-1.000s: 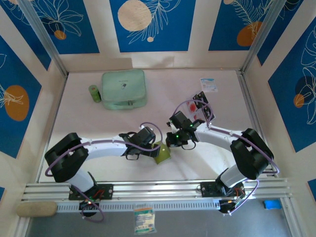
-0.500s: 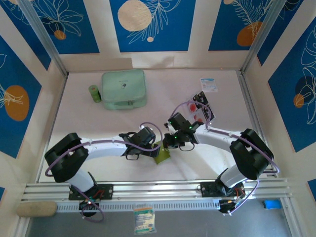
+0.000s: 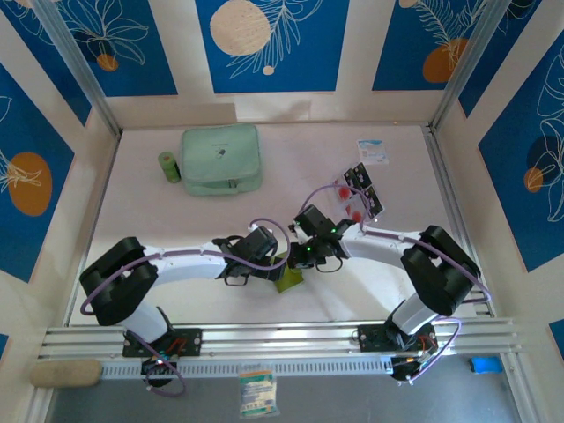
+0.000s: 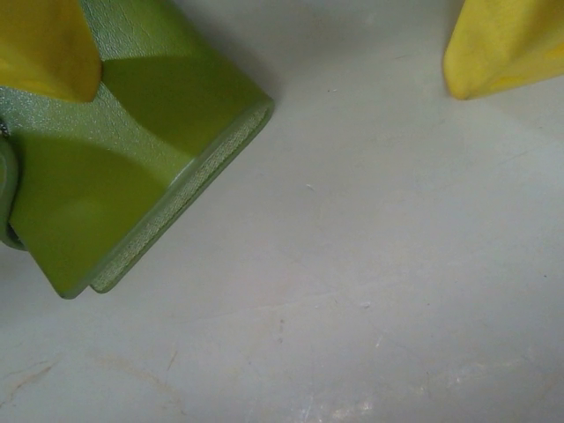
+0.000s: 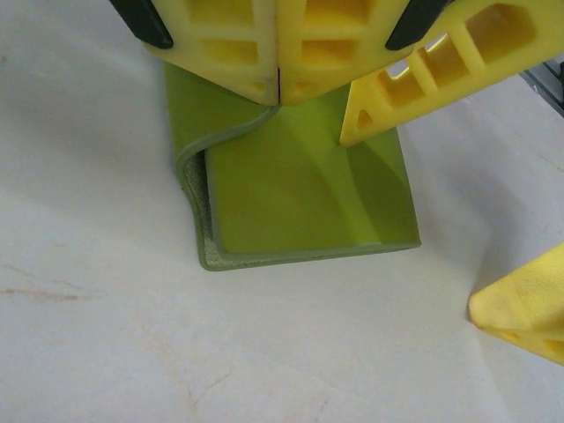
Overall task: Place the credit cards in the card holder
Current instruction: Close the button on the card holder.
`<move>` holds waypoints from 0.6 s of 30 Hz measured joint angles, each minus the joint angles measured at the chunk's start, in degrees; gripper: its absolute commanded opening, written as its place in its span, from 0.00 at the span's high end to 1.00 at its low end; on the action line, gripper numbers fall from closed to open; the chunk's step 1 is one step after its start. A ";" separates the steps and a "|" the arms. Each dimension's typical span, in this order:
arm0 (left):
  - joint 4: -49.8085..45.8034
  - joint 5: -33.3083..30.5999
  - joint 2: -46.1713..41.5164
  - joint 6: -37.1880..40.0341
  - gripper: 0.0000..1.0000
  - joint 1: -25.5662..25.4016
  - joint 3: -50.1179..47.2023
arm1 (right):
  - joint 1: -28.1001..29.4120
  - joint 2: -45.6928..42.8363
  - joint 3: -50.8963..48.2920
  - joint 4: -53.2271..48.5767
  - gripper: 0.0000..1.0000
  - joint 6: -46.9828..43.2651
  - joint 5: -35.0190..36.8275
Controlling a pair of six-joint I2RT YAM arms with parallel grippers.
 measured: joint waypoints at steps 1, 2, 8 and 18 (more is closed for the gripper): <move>-0.02 0.00 0.00 -0.02 0.00 0.00 -0.02 | 0.09 0.02 0.00 0.09 1.00 0.15 0.02; 0.00 0.00 0.00 0.00 0.00 0.00 -0.02 | 0.11 0.02 0.00 0.13 1.00 0.33 0.11; -0.02 -0.07 -0.02 0.02 0.00 0.00 -0.09 | 0.22 0.02 -1.07 1.90 1.00 1.22 0.17; 0.02 -0.20 -0.04 0.44 0.00 0.00 -0.17 | 0.26 -1.53 -4.92 7.52 1.00 3.58 0.00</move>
